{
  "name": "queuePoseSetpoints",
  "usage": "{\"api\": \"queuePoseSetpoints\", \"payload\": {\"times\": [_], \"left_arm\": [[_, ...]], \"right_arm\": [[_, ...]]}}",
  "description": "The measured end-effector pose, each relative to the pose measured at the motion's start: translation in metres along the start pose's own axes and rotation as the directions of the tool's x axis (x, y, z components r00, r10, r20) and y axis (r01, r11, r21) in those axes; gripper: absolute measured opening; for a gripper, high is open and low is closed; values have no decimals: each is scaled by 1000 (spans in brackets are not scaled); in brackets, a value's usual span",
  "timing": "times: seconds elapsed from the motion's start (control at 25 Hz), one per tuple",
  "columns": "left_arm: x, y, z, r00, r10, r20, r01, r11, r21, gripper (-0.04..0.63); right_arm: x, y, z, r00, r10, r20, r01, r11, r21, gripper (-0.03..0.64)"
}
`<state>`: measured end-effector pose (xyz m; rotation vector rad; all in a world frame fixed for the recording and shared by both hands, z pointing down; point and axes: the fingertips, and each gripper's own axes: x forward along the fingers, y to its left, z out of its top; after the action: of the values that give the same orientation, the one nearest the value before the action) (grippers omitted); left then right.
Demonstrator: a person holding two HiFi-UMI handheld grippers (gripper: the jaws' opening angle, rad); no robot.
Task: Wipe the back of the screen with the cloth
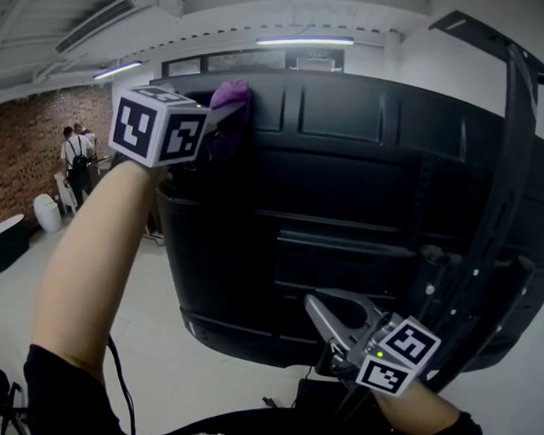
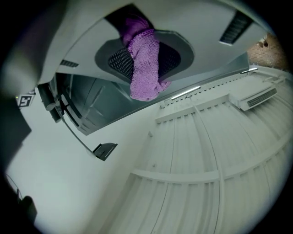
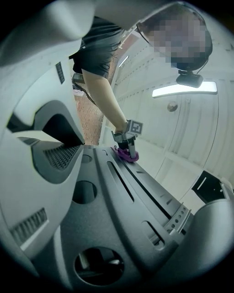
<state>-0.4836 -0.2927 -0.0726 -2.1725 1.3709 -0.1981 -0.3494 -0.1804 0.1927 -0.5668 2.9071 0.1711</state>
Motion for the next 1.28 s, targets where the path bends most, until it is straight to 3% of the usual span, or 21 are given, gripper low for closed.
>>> {"api": "queuePoseSetpoints", "payload": {"times": [0.44, 1.04, 1.16, 1.28], "left_arm": [[60, -89, 68, 991, -137, 8, 134, 981, 142, 109], [127, -218, 127, 945, -314, 92, 297, 942, 159, 109], [122, -227, 127, 935, -342, 97, 320, 929, 187, 109], [91, -202, 114, 931, -350, 100, 329, 927, 181, 109]], "right_arm": [[-8, 6, 6, 1000, -10, 21, 10, 1000, -12, 5], [-14, 16, -4, 1000, 14, 13, -14, 1000, -9, 5], [-13, 13, -6, 1000, 11, 16, -11, 1000, 0, 5], [-10, 13, -8, 1000, 18, 11, -18, 1000, -3, 5]]}}
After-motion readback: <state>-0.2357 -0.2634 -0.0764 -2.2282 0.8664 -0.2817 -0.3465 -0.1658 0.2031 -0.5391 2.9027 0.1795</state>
